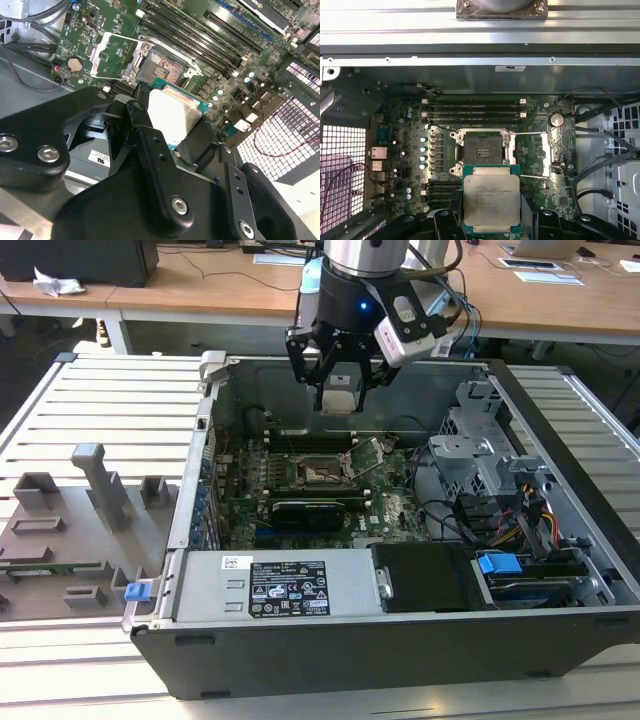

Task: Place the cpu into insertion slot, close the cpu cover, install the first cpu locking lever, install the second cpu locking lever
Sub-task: 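Place the cpu into insertion slot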

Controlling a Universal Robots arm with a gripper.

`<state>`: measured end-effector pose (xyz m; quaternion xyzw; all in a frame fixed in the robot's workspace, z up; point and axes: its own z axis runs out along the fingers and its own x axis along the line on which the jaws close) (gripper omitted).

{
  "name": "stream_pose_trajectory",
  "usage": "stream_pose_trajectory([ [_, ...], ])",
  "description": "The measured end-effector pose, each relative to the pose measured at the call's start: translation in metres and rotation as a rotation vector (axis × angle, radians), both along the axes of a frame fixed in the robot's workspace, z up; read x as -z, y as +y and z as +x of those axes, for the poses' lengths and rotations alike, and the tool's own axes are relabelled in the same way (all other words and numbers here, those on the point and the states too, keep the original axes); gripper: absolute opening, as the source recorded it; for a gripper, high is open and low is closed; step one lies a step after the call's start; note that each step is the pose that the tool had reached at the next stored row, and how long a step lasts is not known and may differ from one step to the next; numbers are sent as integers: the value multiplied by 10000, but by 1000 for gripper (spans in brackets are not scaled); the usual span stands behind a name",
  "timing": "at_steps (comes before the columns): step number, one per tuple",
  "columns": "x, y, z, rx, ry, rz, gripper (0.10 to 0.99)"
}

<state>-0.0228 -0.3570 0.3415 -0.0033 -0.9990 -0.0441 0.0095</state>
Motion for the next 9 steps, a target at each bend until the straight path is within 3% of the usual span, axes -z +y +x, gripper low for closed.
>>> stream_pose_trajectory([
  [9, 66, 0, 0, 0, 0, 0, 545],
])
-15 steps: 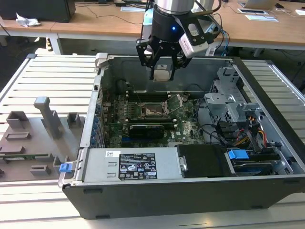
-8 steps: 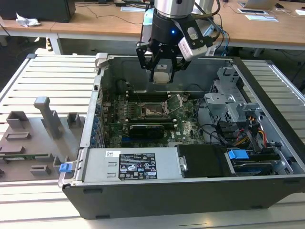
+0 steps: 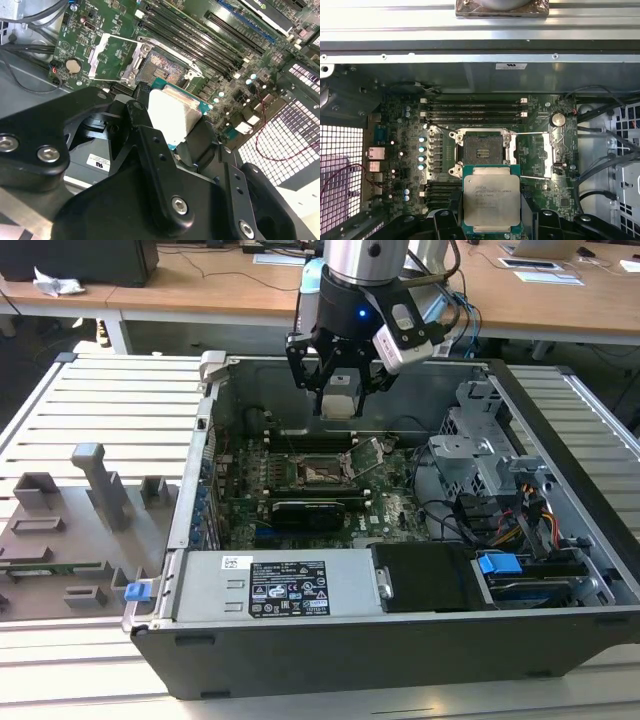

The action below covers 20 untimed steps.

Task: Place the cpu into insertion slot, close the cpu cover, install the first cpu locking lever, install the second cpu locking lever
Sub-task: 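Place the cpu into insertion slot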

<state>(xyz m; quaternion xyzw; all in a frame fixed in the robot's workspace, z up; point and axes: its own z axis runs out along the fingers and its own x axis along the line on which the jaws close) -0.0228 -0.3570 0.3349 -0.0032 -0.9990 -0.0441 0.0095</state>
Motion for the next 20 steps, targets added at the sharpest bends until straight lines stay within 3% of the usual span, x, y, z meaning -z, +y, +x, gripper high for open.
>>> stream_pose_trajectory([
  [20, 155, 0, 0, 0, 0, 0, 545],
])
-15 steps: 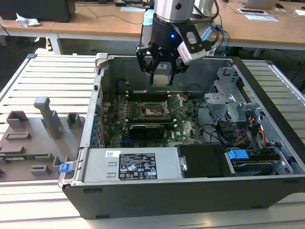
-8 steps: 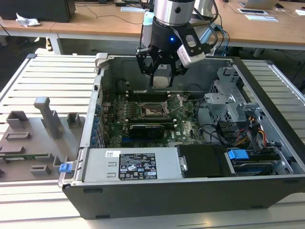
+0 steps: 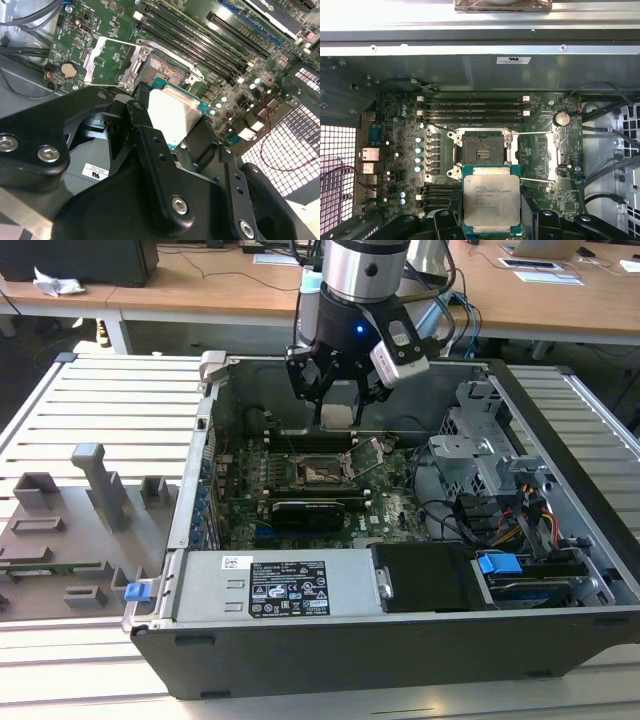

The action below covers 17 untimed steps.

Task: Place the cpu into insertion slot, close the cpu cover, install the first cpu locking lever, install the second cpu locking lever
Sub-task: 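Place the cpu into insertion slot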

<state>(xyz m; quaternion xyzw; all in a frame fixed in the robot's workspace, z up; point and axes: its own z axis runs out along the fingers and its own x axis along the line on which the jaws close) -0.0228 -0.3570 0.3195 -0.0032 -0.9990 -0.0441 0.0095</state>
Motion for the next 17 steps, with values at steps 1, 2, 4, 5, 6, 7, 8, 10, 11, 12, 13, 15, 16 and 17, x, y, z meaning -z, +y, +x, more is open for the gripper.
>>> stream_pose_trajectory([
  [1, 9, 0, 0, 0, 0, 0, 545],
  [2, 19, 0, 0, 0, 0, 1, 545],
  [4, 32, 0, 0, 0, 0, 0, 545],
  [5, 41, 0, 0, 0, 0, 1, 545],
  [6, 52, 0, 0, 0, 0, 0, 545],
  [7, 60, 0, 0, 0, 0, 0, 545],
  [8, 68, 0, 0, 0, 0, 0, 545],
  [10, 90, 0, 0, 0, 0, 0, 545],
  [11, 96, 0, 0, 0, 0, -1, 545],
  [12, 101, 0, 0, 0, 0, 0, 545],
  [13, 106, 0, 0, 0, 0, 0, 545],
  [15, 121, 0, 0, 0, 0, 0, 545],
  [16, 129, 0, 0, 0, 0, 0, 545],
  [17, 133, 0, 0, 0, 0, 0, 545],
])
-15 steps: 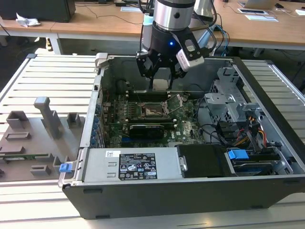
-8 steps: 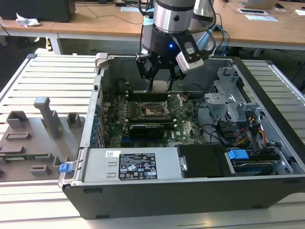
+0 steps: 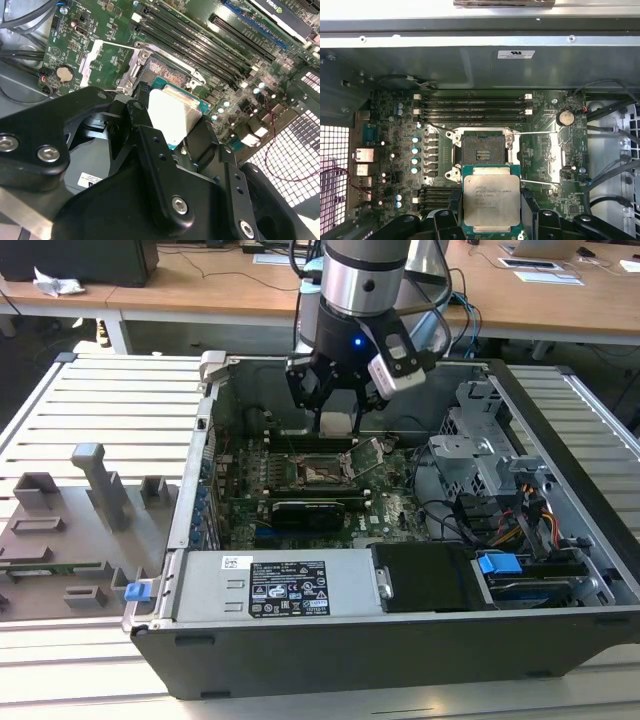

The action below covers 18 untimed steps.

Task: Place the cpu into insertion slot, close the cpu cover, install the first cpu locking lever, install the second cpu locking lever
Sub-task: 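Place the cpu into insertion slot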

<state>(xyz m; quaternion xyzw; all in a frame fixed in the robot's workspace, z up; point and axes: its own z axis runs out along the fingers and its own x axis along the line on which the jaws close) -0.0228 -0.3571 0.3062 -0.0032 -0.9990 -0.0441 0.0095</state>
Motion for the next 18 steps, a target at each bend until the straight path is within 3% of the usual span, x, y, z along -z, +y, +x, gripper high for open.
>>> stream_pose_trajectory([
  [18, 151, 0, 0, 0, 0, 0, 545],
])
